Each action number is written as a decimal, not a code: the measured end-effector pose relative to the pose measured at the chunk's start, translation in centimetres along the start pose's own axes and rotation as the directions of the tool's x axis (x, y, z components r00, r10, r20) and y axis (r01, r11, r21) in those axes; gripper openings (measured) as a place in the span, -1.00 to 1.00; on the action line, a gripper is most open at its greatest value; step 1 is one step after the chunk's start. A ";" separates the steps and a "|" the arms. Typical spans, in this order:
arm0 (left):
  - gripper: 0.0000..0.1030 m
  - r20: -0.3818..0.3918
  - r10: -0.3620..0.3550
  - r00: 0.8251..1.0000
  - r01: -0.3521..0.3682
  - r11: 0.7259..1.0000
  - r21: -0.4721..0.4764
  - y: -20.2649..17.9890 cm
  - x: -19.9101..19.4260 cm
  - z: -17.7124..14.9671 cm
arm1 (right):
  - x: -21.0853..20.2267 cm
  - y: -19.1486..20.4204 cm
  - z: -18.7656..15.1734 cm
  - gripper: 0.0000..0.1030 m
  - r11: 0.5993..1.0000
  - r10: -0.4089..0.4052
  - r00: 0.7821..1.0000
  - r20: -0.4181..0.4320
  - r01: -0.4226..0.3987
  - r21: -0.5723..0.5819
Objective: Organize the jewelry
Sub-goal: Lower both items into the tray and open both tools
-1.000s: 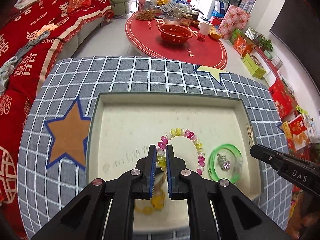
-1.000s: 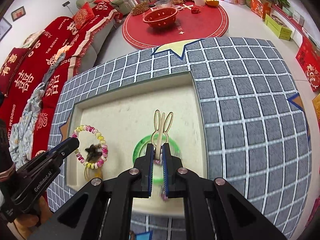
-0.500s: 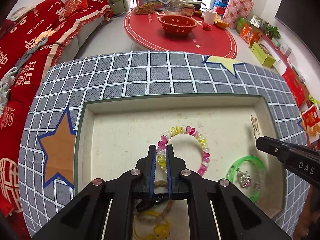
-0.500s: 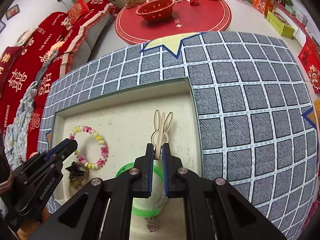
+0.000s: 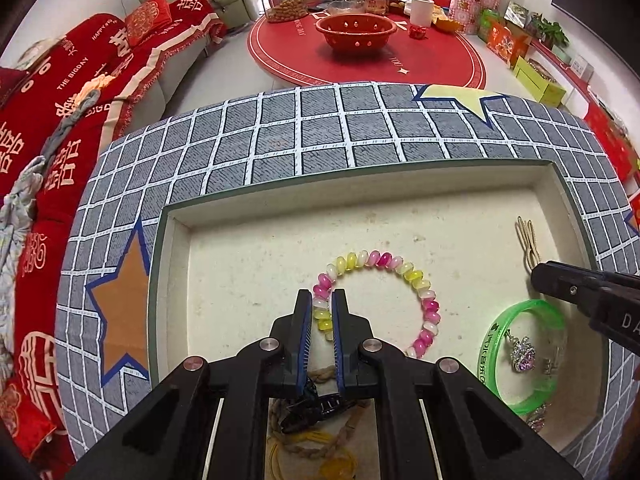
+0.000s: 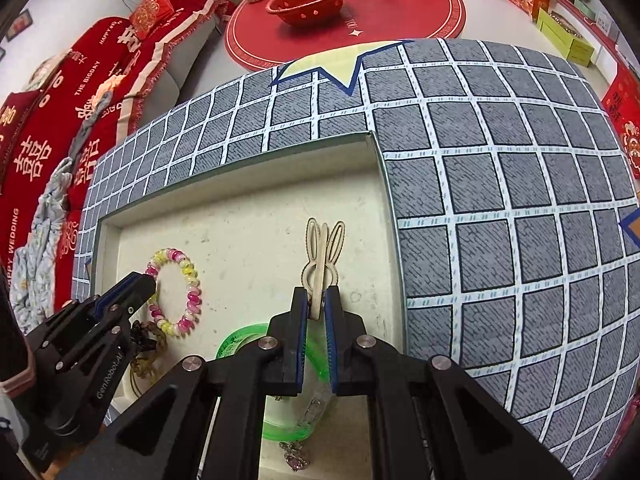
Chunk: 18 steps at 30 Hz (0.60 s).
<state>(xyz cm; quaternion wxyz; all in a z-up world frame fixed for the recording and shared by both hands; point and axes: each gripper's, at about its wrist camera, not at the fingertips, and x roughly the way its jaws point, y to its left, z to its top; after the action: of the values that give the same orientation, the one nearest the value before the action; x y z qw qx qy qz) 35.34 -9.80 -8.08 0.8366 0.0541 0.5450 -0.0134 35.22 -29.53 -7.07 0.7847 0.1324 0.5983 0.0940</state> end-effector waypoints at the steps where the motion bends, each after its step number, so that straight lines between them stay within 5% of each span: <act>1: -0.56 0.000 0.001 1.000 -0.001 1.000 0.002 0.0 -0.1 0.0 | 0.0 0.0 0.0 -0.81 1.000 0.004 1.000 -0.003 -0.004 0.002; 11: -0.55 0.018 -0.001 1.000 0.001 1.000 0.003 0.1 -1.3 0.2 | -1.6 0.0 -0.4 -0.71 0.997 0.064 0.998 0.015 -0.065 0.037; 18: -0.55 0.046 0.028 0.999 -0.028 1.000 0.004 0.8 -2.5 -0.1 | -3.7 0.7 -1.1 -0.27 0.994 0.091 0.994 0.055 -0.094 0.047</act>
<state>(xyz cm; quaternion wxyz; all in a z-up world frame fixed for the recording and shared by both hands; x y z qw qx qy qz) 34.25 -9.10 -5.78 0.8490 0.0634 0.5246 -0.0043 33.23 -29.89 -3.74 0.7913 0.1820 0.5729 0.1119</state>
